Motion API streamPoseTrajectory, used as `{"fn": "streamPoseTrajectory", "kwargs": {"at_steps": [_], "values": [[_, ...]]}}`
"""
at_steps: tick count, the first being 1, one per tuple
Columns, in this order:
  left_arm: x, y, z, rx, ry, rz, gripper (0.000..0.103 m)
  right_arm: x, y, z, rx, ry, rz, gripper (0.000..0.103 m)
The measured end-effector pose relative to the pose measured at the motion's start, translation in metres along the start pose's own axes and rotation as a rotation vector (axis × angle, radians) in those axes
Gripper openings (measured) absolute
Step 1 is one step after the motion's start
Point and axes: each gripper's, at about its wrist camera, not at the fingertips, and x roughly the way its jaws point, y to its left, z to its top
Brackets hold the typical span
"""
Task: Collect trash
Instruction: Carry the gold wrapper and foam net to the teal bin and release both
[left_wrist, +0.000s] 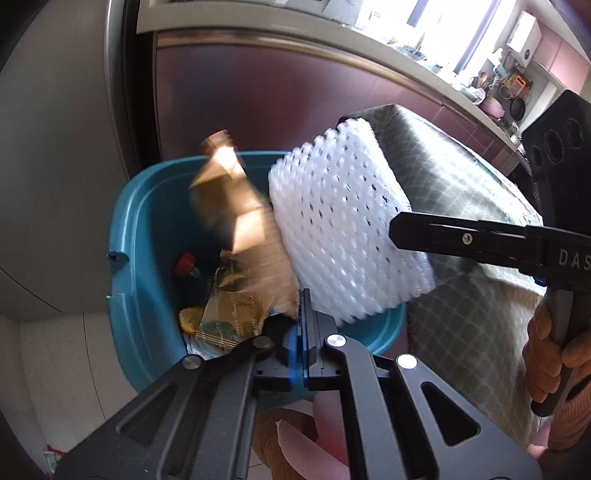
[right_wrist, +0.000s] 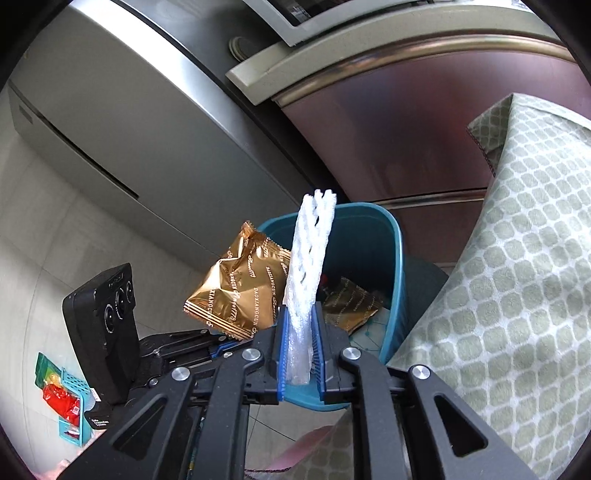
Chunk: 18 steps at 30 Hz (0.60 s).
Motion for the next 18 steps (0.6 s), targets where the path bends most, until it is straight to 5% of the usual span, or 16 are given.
{"fn": "streamPoseTrajectory", "kwargs": {"at_steps": [2, 18], "values": [[0.009, -0.003, 0.003, -0.014, 0.013, 0.002, 0.015, 0.002, 0.000, 0.002, 0.005, -0.006, 0.001, 0.010], [-0.007, -0.011, 0.000, -0.064, -0.068, 0.000, 0.019, -0.015, 0.000, -0.013, -0.026, -0.052, -0.033, 0.029]]}}
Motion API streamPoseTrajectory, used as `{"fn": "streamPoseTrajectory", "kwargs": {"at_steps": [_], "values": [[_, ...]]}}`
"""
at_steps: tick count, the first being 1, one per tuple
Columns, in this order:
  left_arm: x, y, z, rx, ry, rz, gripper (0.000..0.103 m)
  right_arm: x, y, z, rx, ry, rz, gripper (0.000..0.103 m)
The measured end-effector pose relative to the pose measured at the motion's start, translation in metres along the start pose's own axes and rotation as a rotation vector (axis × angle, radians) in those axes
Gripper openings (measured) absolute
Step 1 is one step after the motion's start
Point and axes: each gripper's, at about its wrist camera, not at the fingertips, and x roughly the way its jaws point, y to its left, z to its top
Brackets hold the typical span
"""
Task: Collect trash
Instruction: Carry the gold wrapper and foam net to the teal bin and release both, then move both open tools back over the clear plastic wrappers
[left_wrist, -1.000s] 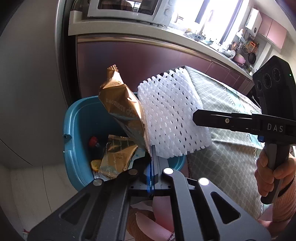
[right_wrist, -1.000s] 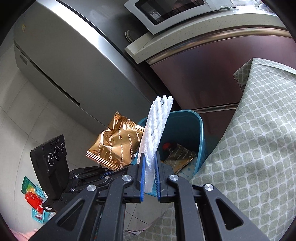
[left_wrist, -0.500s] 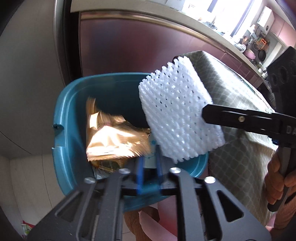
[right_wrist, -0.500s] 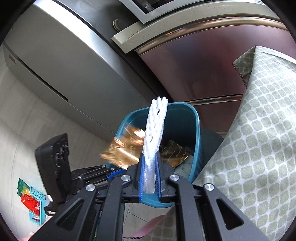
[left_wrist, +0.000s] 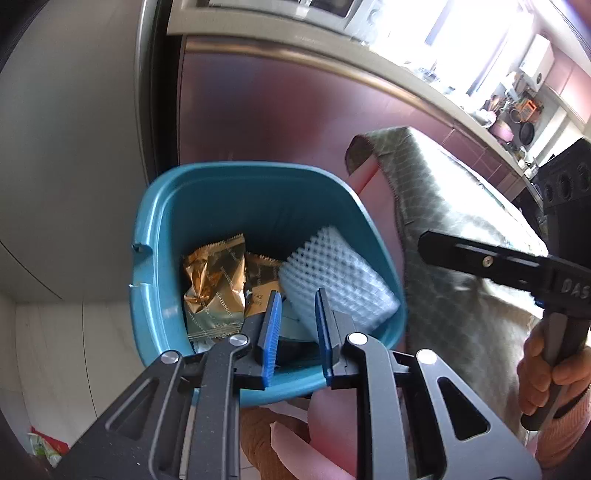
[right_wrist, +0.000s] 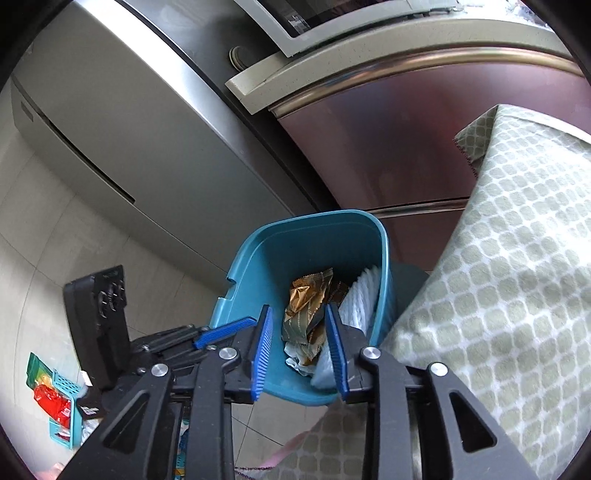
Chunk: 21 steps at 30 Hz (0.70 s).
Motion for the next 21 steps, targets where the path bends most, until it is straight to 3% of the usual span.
{"fn": "streamPoseTrajectory", "kwargs": {"at_steps": [4, 9, 21], "values": [[-0.030, -0.001, -0.007, 0.034, -0.054, -0.032, 0.024, -0.020, 0.004, -0.008, -0.034, -0.033, 0.004, 0.033], [-0.059, -0.032, -0.010, 0.102, -0.113, -0.097, 0.031, -0.065, 0.003, -0.026, -0.066, -0.101, 0.007, 0.039], [-0.071, -0.161, -0.025, 0.307, -0.125, -0.261, 0.039, -0.192, -0.053, -0.090, 0.024, -0.299, -0.125, 0.045]]}}
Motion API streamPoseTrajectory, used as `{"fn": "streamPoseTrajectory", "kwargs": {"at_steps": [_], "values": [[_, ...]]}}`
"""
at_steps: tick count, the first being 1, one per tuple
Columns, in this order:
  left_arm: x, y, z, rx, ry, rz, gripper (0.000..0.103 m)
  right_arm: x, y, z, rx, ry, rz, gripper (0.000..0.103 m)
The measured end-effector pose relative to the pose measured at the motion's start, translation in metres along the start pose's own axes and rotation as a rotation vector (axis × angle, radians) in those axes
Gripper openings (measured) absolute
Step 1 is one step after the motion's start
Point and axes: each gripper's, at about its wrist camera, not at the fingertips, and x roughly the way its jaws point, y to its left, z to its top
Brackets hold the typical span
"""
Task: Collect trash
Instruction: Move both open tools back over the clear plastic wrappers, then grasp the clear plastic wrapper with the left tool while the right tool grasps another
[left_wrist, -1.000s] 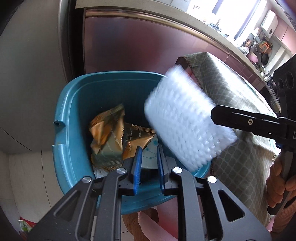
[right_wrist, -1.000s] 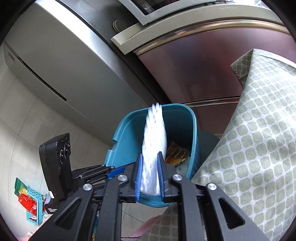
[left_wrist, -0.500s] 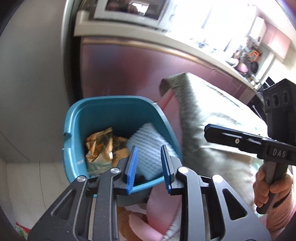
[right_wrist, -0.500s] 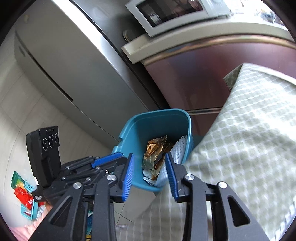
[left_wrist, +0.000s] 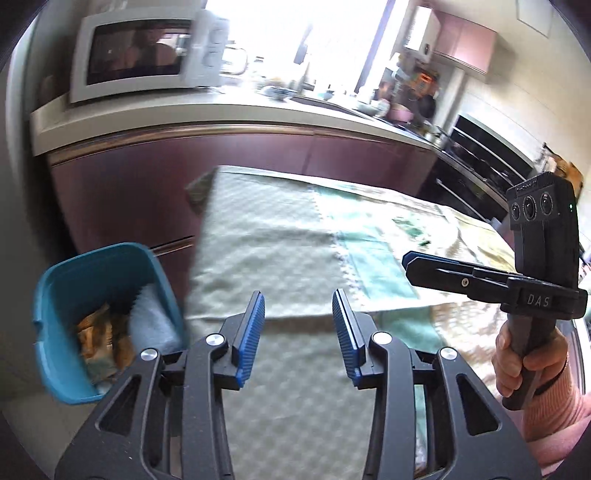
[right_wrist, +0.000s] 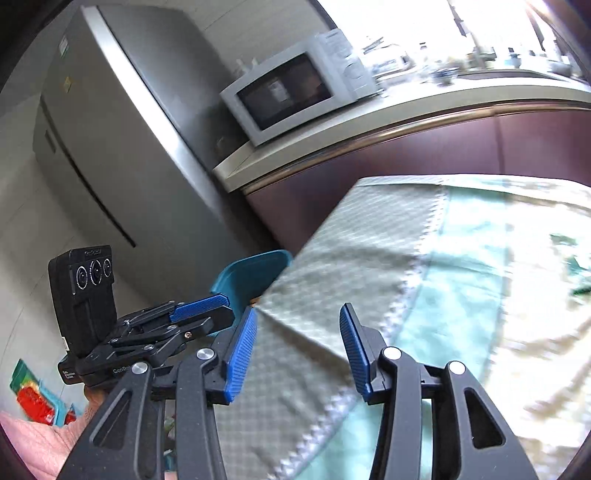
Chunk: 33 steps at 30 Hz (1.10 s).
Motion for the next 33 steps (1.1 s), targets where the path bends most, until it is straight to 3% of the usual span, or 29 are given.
{"fn": "streamPoseTrajectory", "kwargs": {"at_steps": [3, 11, 15, 21, 27, 33], "values": [[0.015, -0.031, 0.006, 0.027, 0.013, -0.054, 0.045, -0.033, -0.020, -0.009, 0.019, -0.045, -0.066, 0.049], [0.067, -0.123, 0.024, 0.125, 0.084, -0.165, 0.046, -0.114, -0.083, -0.038, 0.116, -0.135, -0.228, 0.050], [0.111, -0.154, 0.038, 0.127, 0.145, -0.199, 0.046, -0.149, -0.117, -0.047, 0.181, -0.181, -0.306, 0.050], [0.175, -0.189, 0.051, 0.122, 0.227, -0.191, 0.045, -0.192, -0.168, -0.062, 0.272, -0.224, -0.408, 0.054], [0.216, -0.207, 0.063, 0.104, 0.275, -0.181, 0.046, -0.198, -0.207, -0.076, 0.353, -0.202, -0.424, 0.055], [0.246, -0.215, 0.076, 0.081, 0.305, -0.165, 0.048, -0.199, -0.223, -0.081, 0.375, -0.205, -0.400, 0.055]]}}
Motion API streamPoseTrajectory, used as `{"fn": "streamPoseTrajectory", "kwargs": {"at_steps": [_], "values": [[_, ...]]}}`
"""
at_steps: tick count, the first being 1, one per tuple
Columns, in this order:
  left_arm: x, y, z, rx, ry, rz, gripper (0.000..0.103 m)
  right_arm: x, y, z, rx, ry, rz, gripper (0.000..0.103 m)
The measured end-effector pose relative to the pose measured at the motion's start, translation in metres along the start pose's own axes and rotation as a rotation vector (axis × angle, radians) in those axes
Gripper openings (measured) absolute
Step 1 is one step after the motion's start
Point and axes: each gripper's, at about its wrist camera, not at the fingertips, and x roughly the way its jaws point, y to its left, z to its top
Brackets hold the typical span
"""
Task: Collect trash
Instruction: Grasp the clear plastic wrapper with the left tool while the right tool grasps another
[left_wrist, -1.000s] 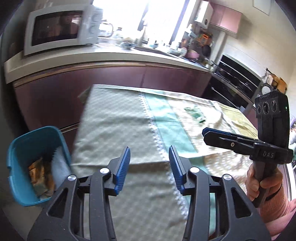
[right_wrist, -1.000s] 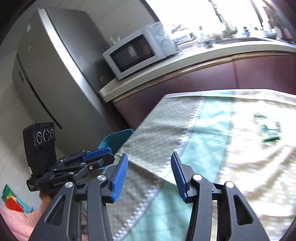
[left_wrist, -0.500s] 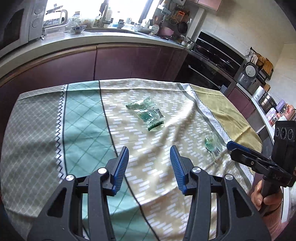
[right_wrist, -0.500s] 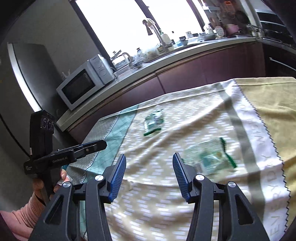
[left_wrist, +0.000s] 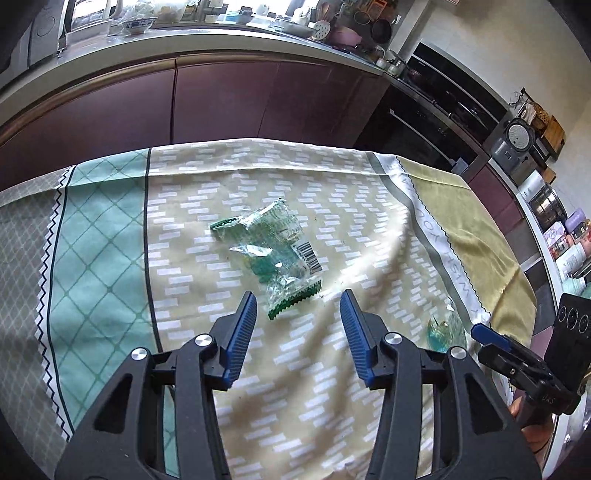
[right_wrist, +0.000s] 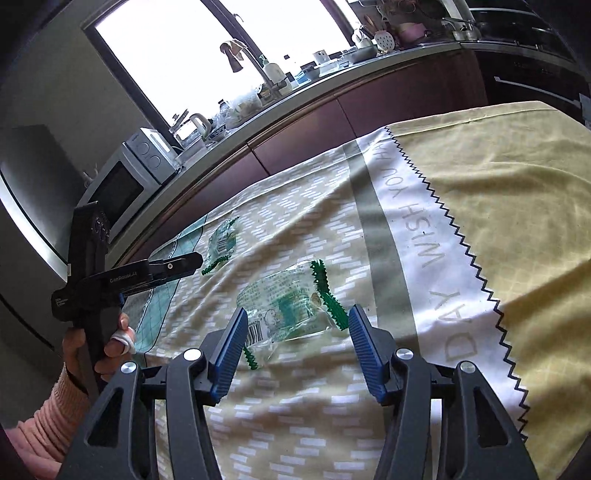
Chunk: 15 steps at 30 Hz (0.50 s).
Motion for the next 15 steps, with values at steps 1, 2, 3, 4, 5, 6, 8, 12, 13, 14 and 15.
{"fn": "streamPoseTrajectory", "kwargs": {"at_steps": [1, 2, 3, 4, 5, 6, 8, 12, 13, 14, 15], "values": [[0.004, 0.000, 0.003, -0.004, 0.004, 0.005, 0.048, 0.001, -0.001, 0.001, 0.003, 0.000, 0.004, 0.055], [0.008, 0.001, 0.006, -0.008, 0.009, 0.008, 0.049, 0.003, -0.002, 0.002, 0.005, 0.001, 0.008, 0.055], [0.012, 0.002, 0.008, -0.013, 0.015, 0.009, 0.050, 0.003, -0.003, 0.002, 0.006, 0.002, 0.009, 0.055], [0.016, 0.002, 0.009, -0.019, 0.023, 0.007, 0.051, 0.004, -0.003, 0.002, 0.005, 0.004, 0.013, 0.055], [0.020, 0.003, 0.010, -0.023, 0.031, 0.004, 0.051, 0.006, -0.003, 0.003, 0.002, 0.007, 0.015, 0.055], [0.022, 0.002, 0.011, -0.020, 0.028, 0.008, 0.051, 0.007, -0.003, 0.005, -0.001, 0.010, 0.016, 0.055], [0.025, -0.001, 0.012, -0.007, 0.022, 0.019, 0.051, 0.010, -0.003, 0.006, -0.005, 0.017, 0.020, 0.055], [0.028, -0.002, 0.013, -0.008, 0.022, 0.026, 0.035, 0.015, -0.004, 0.008, -0.010, 0.032, 0.022, 0.055], [0.028, -0.001, 0.013, -0.016, 0.022, 0.023, 0.026, 0.015, -0.004, 0.007, -0.011, 0.037, 0.024, 0.055], [0.029, 0.001, 0.013, -0.025, 0.025, 0.015, 0.017, 0.016, -0.003, 0.007, -0.013, 0.043, 0.026, 0.055], [0.029, 0.004, 0.012, -0.035, 0.030, 0.008, 0.013, 0.017, -0.003, 0.007, -0.015, 0.047, 0.026, 0.055]]}}
